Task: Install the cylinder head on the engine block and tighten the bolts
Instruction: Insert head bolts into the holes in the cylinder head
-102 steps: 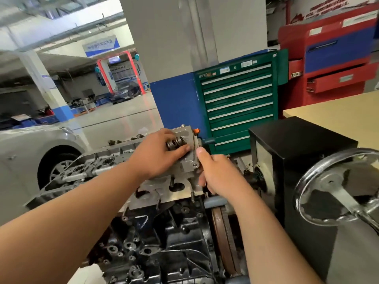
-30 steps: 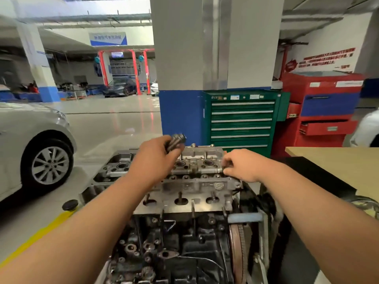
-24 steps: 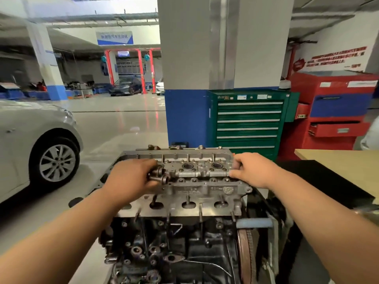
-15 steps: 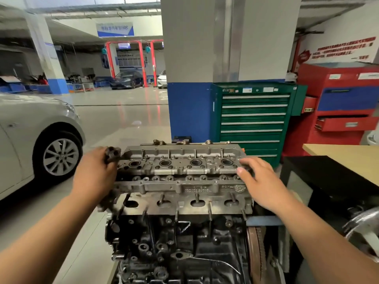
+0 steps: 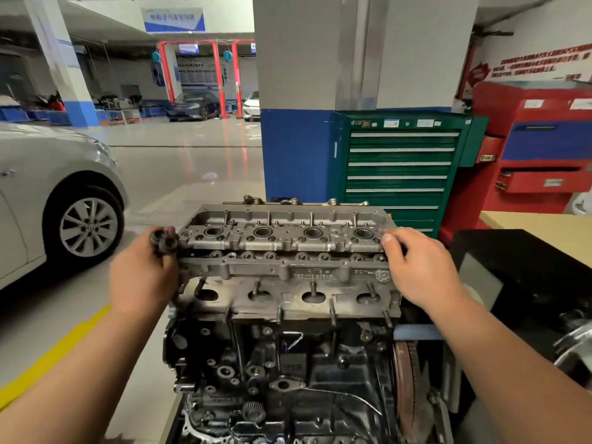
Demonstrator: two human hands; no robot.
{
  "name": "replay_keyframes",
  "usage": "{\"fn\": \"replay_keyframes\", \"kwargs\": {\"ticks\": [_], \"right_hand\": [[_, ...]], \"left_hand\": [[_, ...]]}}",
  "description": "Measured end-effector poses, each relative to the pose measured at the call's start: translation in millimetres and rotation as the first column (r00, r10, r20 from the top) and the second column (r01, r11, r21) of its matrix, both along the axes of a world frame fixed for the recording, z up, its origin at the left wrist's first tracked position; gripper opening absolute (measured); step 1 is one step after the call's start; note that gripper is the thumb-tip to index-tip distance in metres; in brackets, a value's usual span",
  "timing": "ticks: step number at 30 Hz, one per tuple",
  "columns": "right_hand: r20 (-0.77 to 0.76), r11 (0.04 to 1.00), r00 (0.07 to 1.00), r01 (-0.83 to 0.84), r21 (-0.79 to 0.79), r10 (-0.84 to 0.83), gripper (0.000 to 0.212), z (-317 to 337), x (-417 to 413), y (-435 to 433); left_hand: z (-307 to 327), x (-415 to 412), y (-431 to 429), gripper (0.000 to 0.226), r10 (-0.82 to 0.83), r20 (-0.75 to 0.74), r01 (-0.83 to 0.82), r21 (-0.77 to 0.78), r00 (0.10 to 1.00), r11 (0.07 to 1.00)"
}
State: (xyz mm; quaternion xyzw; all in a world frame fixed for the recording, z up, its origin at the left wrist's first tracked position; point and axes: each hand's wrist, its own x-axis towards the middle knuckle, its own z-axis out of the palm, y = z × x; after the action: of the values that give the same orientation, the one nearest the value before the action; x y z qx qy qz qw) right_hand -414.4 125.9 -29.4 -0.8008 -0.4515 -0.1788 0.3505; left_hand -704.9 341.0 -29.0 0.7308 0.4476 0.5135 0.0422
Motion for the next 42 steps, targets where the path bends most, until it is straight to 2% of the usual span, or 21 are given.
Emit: {"fn": "replay_keyframes", "kwargs": {"ticks": [2,7,9,11,14,23,31,42], "right_hand": [[0.002,1.0,1.0,0.008,-0.018,-0.007,0.03,1,-2,-1],[-0.085,0.991,0.996,-0.044,-0.126,0.033,0.023,10,2,-8],[-0.074,0.988,0.996,-0.056,-0.141,0.046,0.024,13,3,-10],[-0.061,0.99,0.997,-0.059,-0.128,0.051,0.024,13,5,-11],[-0.048,0.993,0.998,-0.052,-0.103,0.048,0.024,10,5,-10],[-0.046,0.994,0.998,-0.051,-0.092,0.047,0.022,10,1,-11],[-0.071,0.998,0.996,-0.056,0.004,0.056,0.026,1,-6,-11],[-0.071,1.0,0.997,-0.01,-0.022,0.008,0.032,-5,-17,-14]], "left_hand": [[-2,-1,3,0.039,0.007,-0.003,-0.007,-0.004,1.0,1.0],[-2,-5,2,0.041,-0.044,0.096,0.053,-0.088,0.994,0.995],[-1,-9,-1,0.032,-0.064,0.043,0.067,-0.093,0.997,0.993],[-2,-12,-3,0.023,-0.041,-0.001,0.04,-0.187,0.999,0.982],[5,-16,-6,0.031,-0.026,-0.096,-0.009,-0.344,0.995,0.939],[9,-24,-12,0.034,0.006,-0.224,-0.061,-0.239,0.975,0.969],[3,-25,-15,0.03,0.048,-0.202,-0.091,-0.212,0.978,0.973],[1,-23,-15,0.03,0.058,-0.146,-0.09,-0.223,0.988,0.971]]}}
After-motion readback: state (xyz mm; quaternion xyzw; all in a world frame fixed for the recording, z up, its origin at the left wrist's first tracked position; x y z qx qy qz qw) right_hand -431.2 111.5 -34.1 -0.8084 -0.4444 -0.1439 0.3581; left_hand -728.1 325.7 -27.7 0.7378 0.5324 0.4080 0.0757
